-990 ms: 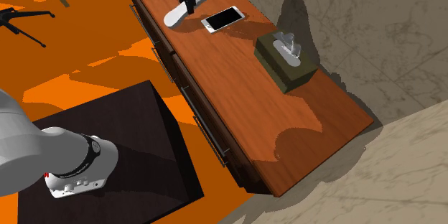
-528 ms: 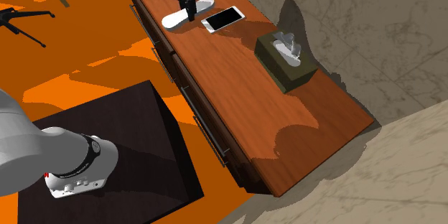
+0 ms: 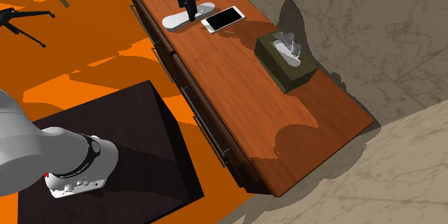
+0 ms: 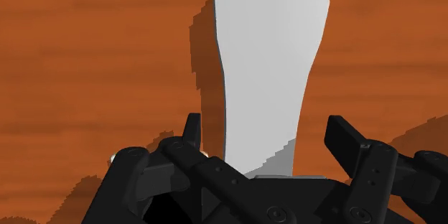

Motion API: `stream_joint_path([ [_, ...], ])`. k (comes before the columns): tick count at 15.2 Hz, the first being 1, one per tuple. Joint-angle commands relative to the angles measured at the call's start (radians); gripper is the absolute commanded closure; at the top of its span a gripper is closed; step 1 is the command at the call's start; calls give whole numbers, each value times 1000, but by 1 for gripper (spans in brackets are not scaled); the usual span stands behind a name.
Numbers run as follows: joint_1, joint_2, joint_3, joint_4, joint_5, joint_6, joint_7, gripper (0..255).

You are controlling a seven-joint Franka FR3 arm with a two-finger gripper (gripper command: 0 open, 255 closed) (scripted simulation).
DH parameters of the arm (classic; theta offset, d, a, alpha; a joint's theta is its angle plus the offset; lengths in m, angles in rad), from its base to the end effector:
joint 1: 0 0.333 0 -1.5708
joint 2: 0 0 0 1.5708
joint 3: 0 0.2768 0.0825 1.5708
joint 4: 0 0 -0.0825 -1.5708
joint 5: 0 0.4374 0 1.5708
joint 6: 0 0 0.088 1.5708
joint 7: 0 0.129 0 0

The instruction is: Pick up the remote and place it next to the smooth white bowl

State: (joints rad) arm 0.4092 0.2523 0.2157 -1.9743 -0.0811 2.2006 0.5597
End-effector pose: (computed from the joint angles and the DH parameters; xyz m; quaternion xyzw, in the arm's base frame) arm 0.5142 0.3659 0.2514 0.9985 0.0537 -0.0047 0.0101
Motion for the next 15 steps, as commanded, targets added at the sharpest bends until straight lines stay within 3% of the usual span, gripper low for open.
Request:
stream_joint_path([
  [1,0,0,0,0,0,0,0,0],
  [3,0,0,0,0,0,0,0,0],
  [7,-3,-56,6,60,18,-114,-12,0],
  [15,-3,-56,5,60,18,-114,-12,0],
])
